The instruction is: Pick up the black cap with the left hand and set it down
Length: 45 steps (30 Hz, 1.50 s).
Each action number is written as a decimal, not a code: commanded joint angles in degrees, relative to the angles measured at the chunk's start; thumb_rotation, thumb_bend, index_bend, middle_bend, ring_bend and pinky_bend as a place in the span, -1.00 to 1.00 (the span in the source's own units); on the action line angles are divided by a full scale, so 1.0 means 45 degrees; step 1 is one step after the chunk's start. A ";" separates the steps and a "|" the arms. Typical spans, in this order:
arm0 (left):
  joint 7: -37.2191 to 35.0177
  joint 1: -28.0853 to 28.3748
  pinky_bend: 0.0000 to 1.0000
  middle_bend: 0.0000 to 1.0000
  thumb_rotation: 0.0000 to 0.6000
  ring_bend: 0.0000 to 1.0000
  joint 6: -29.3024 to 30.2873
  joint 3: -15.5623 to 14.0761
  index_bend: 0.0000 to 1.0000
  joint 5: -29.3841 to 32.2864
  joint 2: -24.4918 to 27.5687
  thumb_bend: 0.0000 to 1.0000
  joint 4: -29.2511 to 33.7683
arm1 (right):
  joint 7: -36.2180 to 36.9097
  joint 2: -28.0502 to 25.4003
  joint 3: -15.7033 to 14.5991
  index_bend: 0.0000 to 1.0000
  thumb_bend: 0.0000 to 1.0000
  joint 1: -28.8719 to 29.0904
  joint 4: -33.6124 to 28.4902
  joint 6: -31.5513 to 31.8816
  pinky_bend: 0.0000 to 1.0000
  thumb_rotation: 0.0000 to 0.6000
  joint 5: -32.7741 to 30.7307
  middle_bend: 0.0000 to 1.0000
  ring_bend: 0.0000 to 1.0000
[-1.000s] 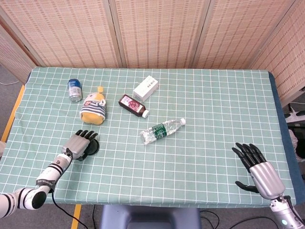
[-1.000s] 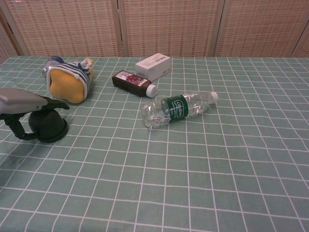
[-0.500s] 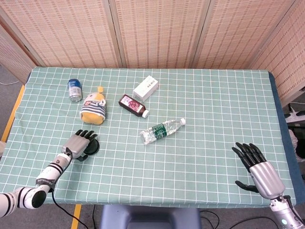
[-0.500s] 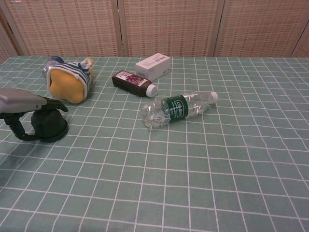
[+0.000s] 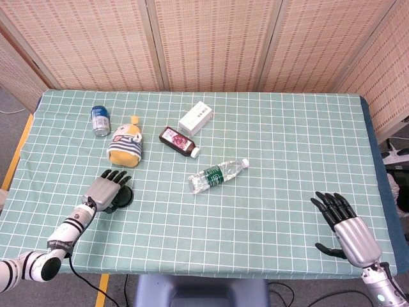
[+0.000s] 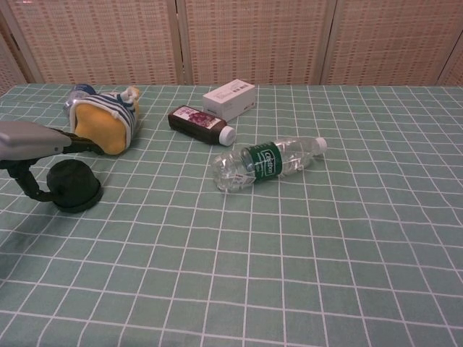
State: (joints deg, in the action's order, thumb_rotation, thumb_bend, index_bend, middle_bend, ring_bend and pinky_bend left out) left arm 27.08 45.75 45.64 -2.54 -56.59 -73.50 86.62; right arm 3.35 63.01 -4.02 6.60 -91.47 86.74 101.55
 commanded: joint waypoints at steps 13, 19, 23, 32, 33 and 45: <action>-0.0259 -0.0453 -0.75 -0.02 1.00 -0.49 0.0861 0.0174 -0.01 -0.1152 -0.0282 -0.27 -0.0308 | 0.0043 -0.0061 -0.0038 -1.00 -1.00 0.0037 -0.0072 -0.0169 -1.00 1.00 -0.0073 -1.00 -1.00; -0.0498 -0.0520 -0.76 0.01 1.00 -0.48 0.1141 0.0438 0.04 -0.1508 0.0483 -0.27 0.0643 | 0.0035 -0.0031 -0.0049 -1.00 -1.00 0.0044 -0.0073 -0.0197 -1.00 1.00 -0.0062 -1.00 -1.00; -0.0483 -0.0578 -0.72 0.04 1.00 -0.41 0.1228 0.0616 0.04 -0.1212 0.1200 -0.28 0.1253 | 0.0004 -0.0058 -0.0037 -1.00 -1.00 0.0021 -0.0086 -0.0138 -1.00 1.00 -0.0057 -1.00 -1.00; -0.1191 -0.0698 -0.74 0.04 1.00 -0.41 0.0225 0.0574 0.04 -0.0314 0.1246 -0.27 0.0522 | 0.0013 -0.0060 -0.0065 -1.00 -1.00 0.0004 -0.0101 -0.0099 -1.00 1.00 0.0017 -1.00 -1.00; -0.1260 -0.0699 -0.74 0.04 1.00 -0.41 0.0228 0.0607 0.04 -0.0375 0.1204 -0.27 0.0459 | 0.0016 -0.0066 -0.0068 -1.00 -1.00 -0.0001 -0.0112 -0.0088 -1.00 1.00 0.0023 -1.00 -1.00; -0.0982 -0.0795 -0.74 -0.17 1.00 -0.46 -0.0057 0.0535 -0.19 0.0354 0.0897 -0.27 -0.0660 | 0.0076 -0.0111 -0.0068 -1.00 -1.00 -0.0011 -0.0119 -0.0052 -1.00 1.00 0.0039 -1.00 -1.00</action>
State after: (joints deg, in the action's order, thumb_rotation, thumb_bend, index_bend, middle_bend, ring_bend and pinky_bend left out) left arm 21.78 42.16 46.18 0.35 -56.06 -69.03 84.64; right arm 3.68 62.51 -4.33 6.57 -91.99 86.48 101.72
